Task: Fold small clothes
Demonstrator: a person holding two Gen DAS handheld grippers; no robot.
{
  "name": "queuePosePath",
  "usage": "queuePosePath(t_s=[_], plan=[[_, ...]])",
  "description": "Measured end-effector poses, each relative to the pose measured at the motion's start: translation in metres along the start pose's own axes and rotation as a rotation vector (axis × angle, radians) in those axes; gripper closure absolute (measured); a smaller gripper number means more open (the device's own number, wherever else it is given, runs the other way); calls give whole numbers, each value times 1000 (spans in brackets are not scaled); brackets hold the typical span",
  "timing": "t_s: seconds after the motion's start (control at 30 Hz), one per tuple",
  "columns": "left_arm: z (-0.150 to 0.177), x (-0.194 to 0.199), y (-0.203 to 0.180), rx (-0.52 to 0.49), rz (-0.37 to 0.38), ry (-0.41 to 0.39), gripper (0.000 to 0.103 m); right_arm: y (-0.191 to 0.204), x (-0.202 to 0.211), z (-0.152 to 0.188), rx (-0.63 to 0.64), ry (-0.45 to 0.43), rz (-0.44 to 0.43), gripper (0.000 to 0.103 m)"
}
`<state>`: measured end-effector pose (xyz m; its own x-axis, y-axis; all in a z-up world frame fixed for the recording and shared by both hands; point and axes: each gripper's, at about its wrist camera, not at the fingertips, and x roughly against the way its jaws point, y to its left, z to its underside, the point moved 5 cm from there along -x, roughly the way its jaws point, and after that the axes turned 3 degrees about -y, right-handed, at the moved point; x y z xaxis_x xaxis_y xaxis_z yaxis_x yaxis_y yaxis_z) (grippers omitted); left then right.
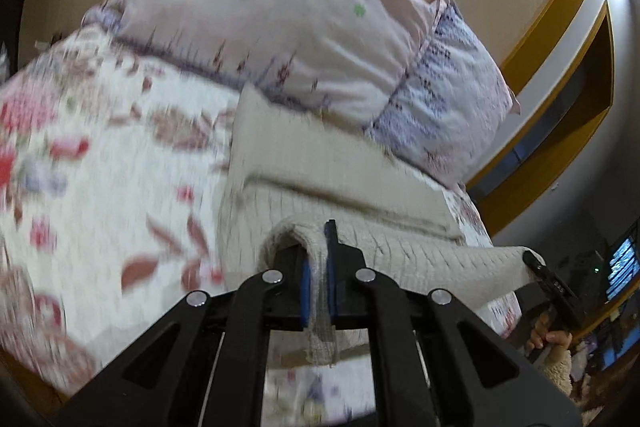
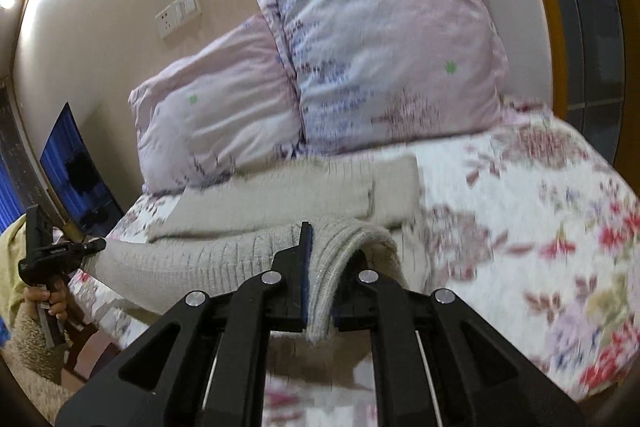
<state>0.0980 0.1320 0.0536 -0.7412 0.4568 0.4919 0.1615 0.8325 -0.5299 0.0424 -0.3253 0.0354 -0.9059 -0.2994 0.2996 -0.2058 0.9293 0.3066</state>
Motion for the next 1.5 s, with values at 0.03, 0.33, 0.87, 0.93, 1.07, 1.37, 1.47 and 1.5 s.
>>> queuePosePath(t_s=[0.03,0.33,0.87,0.93,1.07,1.37,1.47,1.5], plan=[[-9,-4,-2,-11,-7,-13,97,1,-3,-6,2,-12,1,95],[-90,-60,-8,-35,-33,-72,97,-6,-55,-55,-6,-94,28,95],[-87,-183,66,208,-61,120,97,-78,-194,-13,-265,196,87,95],[-88,-188,71,266,-22,131,97,-83,-198,-11,-301,210,76,95],[-91,-198,78,384,48,142,94,-92,-207,-18,-422,223,22,88],[-105,-212,82,569,156,77,55,-94,-231,-40,-544,199,-34,46],[-110,-202,81,569,165,45,48,-90,-222,-44,-529,180,-39,46],[-111,-198,80,555,158,40,48,-88,-213,-46,-503,163,-27,46]])
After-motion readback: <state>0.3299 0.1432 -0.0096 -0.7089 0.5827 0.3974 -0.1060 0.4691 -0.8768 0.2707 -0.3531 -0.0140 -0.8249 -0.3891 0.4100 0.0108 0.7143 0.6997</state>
